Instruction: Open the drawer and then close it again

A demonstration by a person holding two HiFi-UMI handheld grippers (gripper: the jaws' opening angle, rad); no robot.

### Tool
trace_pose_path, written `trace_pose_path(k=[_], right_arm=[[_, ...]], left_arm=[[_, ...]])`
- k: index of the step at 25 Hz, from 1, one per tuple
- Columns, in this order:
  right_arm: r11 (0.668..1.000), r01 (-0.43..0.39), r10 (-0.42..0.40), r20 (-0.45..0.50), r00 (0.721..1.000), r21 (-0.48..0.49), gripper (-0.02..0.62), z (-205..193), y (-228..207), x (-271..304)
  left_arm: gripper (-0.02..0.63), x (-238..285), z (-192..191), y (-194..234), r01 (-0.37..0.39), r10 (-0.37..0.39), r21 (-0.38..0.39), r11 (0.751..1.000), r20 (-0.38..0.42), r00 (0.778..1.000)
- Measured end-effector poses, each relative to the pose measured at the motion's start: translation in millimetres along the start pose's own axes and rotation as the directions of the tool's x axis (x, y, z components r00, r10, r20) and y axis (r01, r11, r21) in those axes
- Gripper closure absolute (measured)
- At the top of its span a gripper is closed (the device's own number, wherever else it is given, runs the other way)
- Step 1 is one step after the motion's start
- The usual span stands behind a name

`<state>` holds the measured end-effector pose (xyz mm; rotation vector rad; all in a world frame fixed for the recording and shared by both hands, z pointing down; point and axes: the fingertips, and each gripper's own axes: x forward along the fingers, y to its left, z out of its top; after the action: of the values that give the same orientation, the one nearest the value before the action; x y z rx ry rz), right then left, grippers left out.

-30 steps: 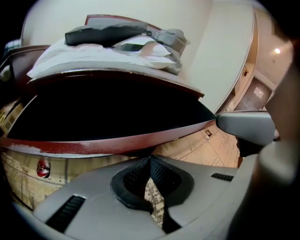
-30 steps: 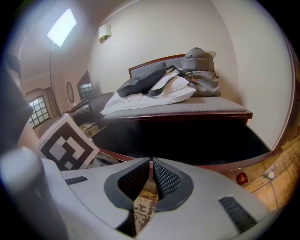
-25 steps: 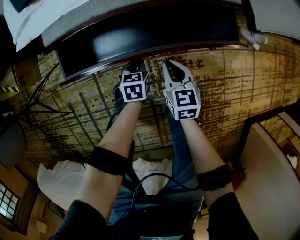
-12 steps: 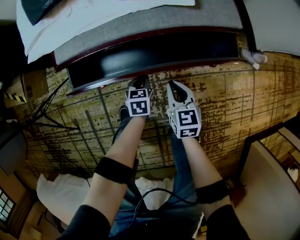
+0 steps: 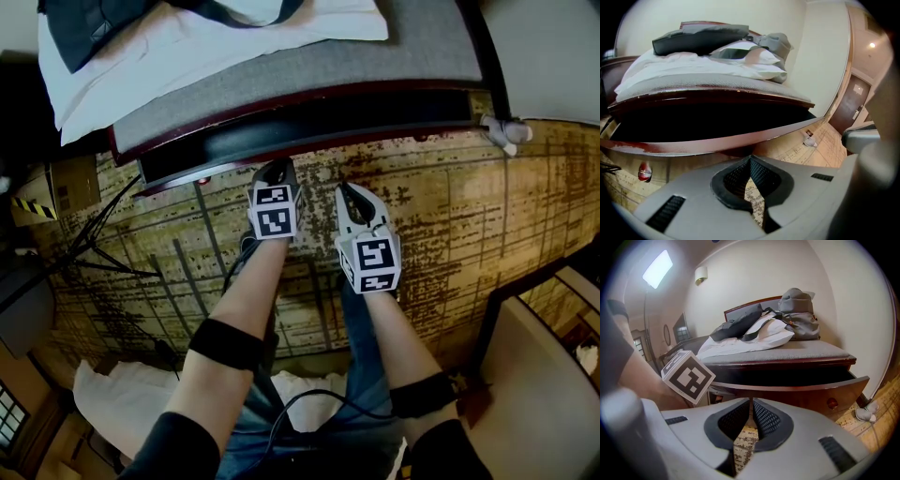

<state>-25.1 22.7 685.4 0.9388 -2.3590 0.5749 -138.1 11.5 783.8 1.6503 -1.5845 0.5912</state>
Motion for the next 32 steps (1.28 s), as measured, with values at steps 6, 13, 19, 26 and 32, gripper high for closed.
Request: trace_pose_path(k=[6,13,19,26,32], right_arm=[[1.0,0.006,-0.006,-0.012,1.0,0.003,0.572,0.3,-5.3,7.0],[1.0,0.012,-0.012,-0.019,1.0,0.006,0.572,3.2,-9.5,15.3],[1.0,0.014,-0.014,-0.024,1.0,0.017,0.572,5.0,-11.6,25.8],[0.999,0.03,-0.03,-0.014,0.999,0.023,0.572,15.5,-23.8,27.4],[0.998,0.047,-0.046,-0.016,0.999,0.034,0.572,12.1,-31.8,18.0]], left_arm=[[0.606,13.9,22.9,12.5,-0.009,0.01,-0.02,1.0,0.03,1.0],[0.606,30.5,47.7,25.9,-0.018,0.018,0.012,1.0,0.054,0.998],[0.606,43.6,71.9,36.3,-0.033,0.034,-0.017,0.999,0.082,0.996],[0.606,45.4,75.9,38.2,-0.029,0.031,-0.022,0.999,0.09,0.995],[0.606,45.4,76.6,39.5,-0.028,0.028,0.002,1.0,0.087,0.996]])
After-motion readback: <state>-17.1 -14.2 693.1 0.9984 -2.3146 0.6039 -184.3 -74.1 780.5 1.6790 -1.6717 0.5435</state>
